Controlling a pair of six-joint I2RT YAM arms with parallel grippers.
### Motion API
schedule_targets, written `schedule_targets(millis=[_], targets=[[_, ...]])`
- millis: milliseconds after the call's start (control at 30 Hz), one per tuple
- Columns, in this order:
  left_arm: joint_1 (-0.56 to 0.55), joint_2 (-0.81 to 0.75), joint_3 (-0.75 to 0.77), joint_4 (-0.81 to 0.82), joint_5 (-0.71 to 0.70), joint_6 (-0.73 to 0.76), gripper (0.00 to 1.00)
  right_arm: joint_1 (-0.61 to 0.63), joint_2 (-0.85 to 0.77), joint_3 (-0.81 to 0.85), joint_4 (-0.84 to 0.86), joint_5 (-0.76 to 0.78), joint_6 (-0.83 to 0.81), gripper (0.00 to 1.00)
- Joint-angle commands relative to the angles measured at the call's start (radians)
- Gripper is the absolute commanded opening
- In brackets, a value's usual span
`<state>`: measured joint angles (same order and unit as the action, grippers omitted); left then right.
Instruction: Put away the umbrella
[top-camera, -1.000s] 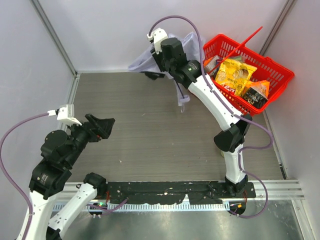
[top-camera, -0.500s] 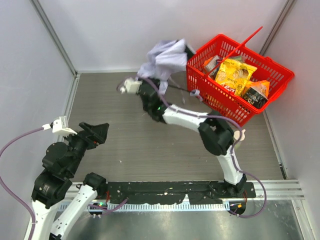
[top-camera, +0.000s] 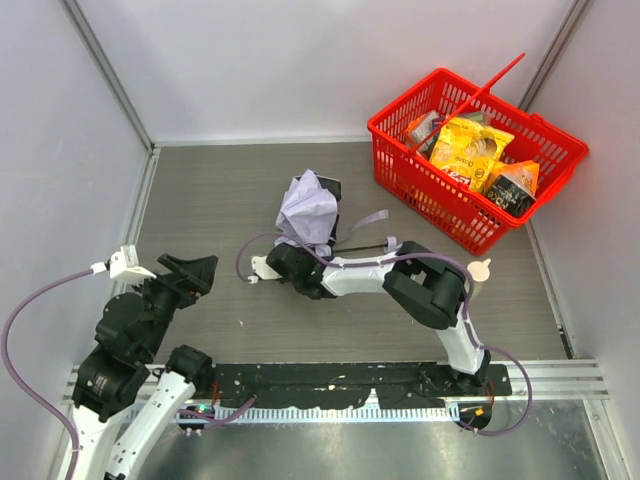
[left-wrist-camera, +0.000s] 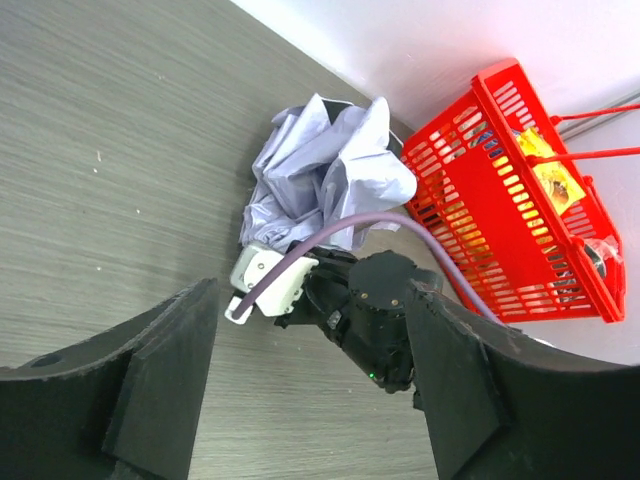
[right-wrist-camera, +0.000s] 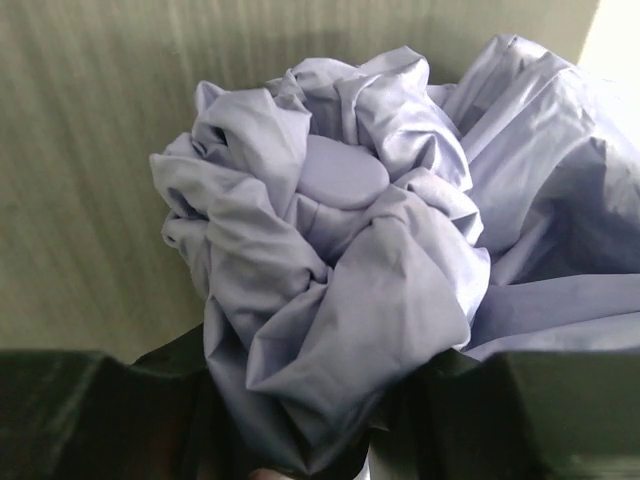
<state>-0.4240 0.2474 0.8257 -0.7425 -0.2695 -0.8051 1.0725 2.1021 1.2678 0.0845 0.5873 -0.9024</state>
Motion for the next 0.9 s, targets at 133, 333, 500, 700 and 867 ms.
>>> schedule_targets(millis=[133, 333, 500, 700, 867], targets=[[0.002, 0.042, -0.079, 0.008, 0.045, -0.161, 0.62, -0.017, -0.007, 0.134, -0.693, -0.51, 0.413, 0.01], [0.002, 0.191, -0.111, -0.07, 0.07, -0.34, 0.73, -0.106, 0.056, 0.194, -0.822, -0.828, 0.479, 0.01], [0.004, 0.158, -0.311, 0.116, 0.199, -0.619, 0.83, -0.216, 0.142, 0.272, -0.937, -1.038, 0.481, 0.01], [0.002, 0.194, -0.612, 0.584, 0.311, -0.819, 0.91, -0.252, 0.183, 0.297, -0.98, -1.144, 0.474, 0.01], [0.004, 0.384, -0.671, 0.908, 0.279, -0.824, 0.96, -0.272, 0.203, 0.314, -0.991, -1.17, 0.471, 0.01]])
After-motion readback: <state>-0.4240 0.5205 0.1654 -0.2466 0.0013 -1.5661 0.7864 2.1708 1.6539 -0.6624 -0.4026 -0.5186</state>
